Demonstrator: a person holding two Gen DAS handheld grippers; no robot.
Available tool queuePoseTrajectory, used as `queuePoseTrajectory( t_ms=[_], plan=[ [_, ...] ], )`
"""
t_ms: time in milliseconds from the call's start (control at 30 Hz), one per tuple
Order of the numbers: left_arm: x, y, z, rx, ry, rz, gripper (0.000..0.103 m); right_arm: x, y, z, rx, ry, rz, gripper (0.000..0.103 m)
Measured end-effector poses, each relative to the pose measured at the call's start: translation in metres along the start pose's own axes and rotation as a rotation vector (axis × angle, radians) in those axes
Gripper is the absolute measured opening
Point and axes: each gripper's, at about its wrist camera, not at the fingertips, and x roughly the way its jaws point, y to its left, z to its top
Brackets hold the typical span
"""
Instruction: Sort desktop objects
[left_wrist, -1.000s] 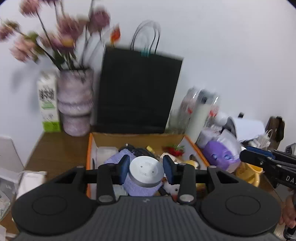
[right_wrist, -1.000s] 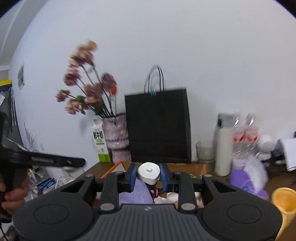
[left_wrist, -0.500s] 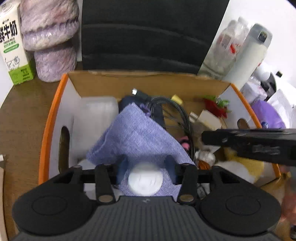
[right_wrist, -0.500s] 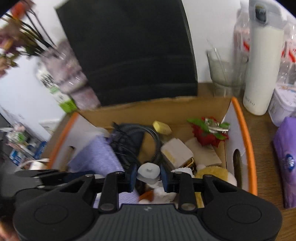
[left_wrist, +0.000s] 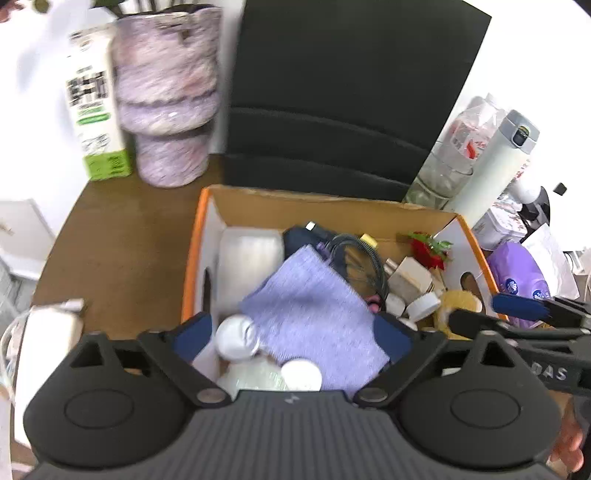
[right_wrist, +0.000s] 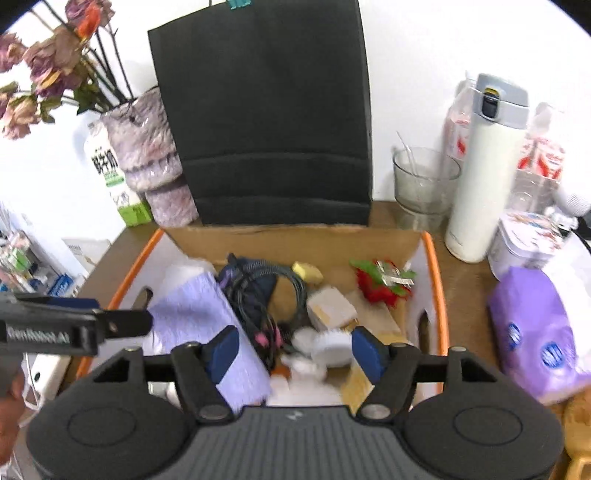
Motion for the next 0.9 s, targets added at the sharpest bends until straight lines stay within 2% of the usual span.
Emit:
queuePoseTrajectory(
  t_ms=[67, 167, 233, 333, 433, 533, 667, 767, 900],
  plan=[
    [-0.005, -0.001, -0.011, -0.008, -0.012, 0.031, 0.103, -0.013, 0.0, -0.011, 0.004, -0.015, -0.017, 0.088],
    [-0.014, -0.007, -0.033, 0.008, -0.032, 0.09, 0.103, -0.029, 0.0, -0.03, 0.009, -0.041, -0.059, 0.09],
    [-0.024, -0.013, -0.05, 0.03, -0.075, 0.113, 0.103, -0.038, 0.0, -0.045, 0.016, -0.055, -0.078, 0.09],
    [-0.048, -0.022, -0.077, 0.051, -0.185, 0.108, 0.103, -0.058, 0.002, -0.072, 0.01, -0.136, -0.088, 0.09],
    [-0.067, -0.029, -0.108, 0.056, -0.278, 0.068, 0.103, -0.079, 0.007, -0.102, -0.008, -0.231, -0.12, 0.09],
    [-0.078, -0.032, -0.14, 0.047, -0.324, 0.046, 0.103, -0.095, 0.008, -0.135, -0.011, -0.306, -0.145, 0.098],
    [-0.083, -0.034, -0.182, 0.037, -0.305, 0.024, 0.103, -0.108, 0.011, -0.181, -0.016, -0.327, -0.146, 0.099],
    [-0.086, -0.033, -0.216, 0.034, -0.305, 0.002, 0.103, -0.118, 0.012, -0.213, 0.007, -0.33, -0.112, 0.099],
    [-0.09, -0.022, -0.254, -0.031, -0.289, -0.059, 0.103, -0.125, 0.022, -0.25, -0.015, -0.318, -0.106, 0.099]
  ],
)
